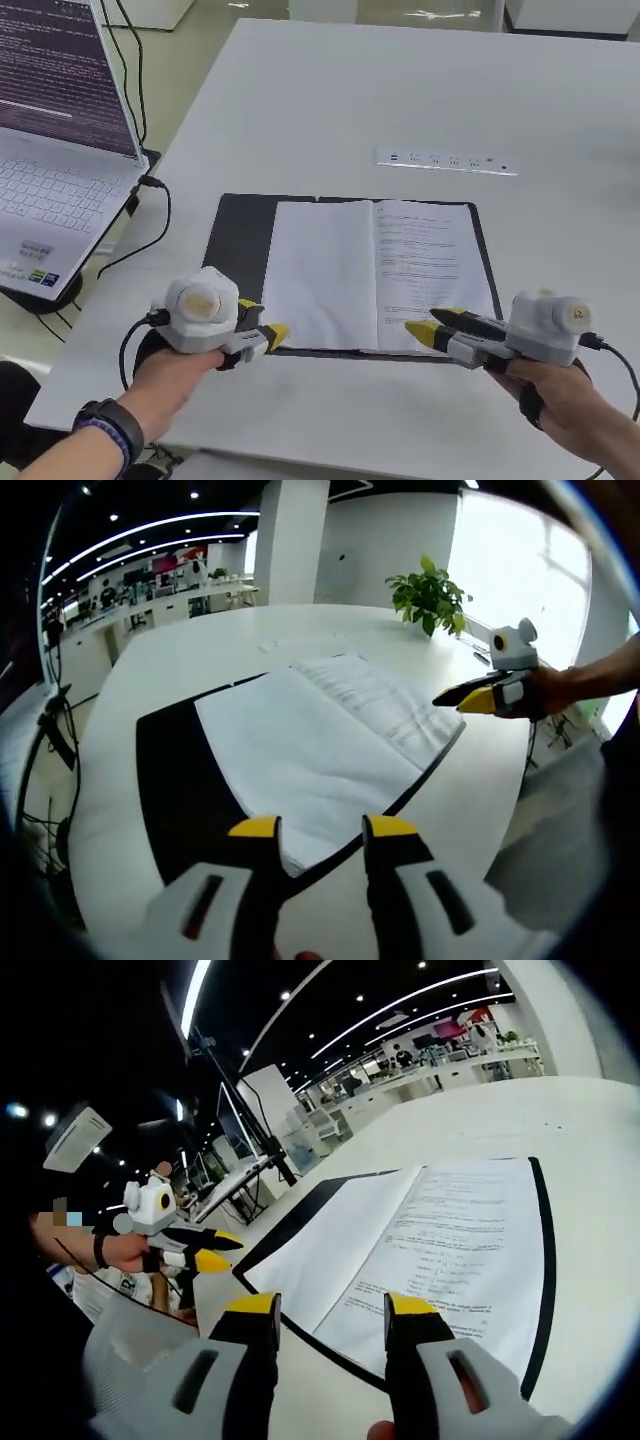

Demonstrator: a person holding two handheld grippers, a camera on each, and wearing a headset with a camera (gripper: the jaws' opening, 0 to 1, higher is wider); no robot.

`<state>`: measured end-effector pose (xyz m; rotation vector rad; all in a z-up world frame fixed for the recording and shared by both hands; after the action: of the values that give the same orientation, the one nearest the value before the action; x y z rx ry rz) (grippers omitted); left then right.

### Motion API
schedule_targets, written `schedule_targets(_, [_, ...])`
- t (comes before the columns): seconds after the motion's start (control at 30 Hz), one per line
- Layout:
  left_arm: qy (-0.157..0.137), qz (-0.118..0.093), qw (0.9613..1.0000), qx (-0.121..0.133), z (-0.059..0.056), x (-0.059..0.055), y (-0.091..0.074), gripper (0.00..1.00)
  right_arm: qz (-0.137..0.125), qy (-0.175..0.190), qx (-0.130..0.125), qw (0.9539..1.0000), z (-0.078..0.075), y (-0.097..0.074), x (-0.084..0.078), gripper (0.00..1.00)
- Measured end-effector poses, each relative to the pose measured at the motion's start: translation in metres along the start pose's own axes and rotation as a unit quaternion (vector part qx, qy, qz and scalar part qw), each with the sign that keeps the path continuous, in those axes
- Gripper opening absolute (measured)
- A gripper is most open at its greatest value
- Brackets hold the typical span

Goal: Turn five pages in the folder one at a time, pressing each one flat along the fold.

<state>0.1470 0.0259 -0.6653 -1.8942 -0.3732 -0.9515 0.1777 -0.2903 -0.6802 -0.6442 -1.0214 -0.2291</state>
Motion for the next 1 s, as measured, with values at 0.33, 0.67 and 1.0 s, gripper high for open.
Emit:
schedule_targets(0.33, [0.018, -0.024, 0.9996, 0.004, -0.007, 0.016, -0.016, 0.36, -0.019, -0.031, -0.039, 0.9986, -0.006, -0.036, 0.013, 0.49])
schedule_targets(0.67, [0.024, -0.048, 0.9985, 0.008, -0.013, 0.026, -0.039, 0.44, -0.039, -0.029, -0.070, 0.9963, -0.006, -0.072, 0.017, 0.55])
schedule_targets(1.0, [0.017, -0.053, 0.9984, 0.014, -0.010, 0.024, -0.060, 0.59, -0.017, -0.038, -0.094, 0.9947, -0.002, -0.093, 0.012, 0.60])
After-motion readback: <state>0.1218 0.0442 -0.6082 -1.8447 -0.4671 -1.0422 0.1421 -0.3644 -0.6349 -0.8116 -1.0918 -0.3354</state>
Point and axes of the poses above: the centre of the closed fingertips' face, and the gripper's own axes: y roughly forward along the fingers, z roughly to its left, x roughly out of its top, the point moved 9 cm from there along -y, roughly backward along the fingers, and after that the axes turned 8 degrees about -y, right-handed, at the moved point
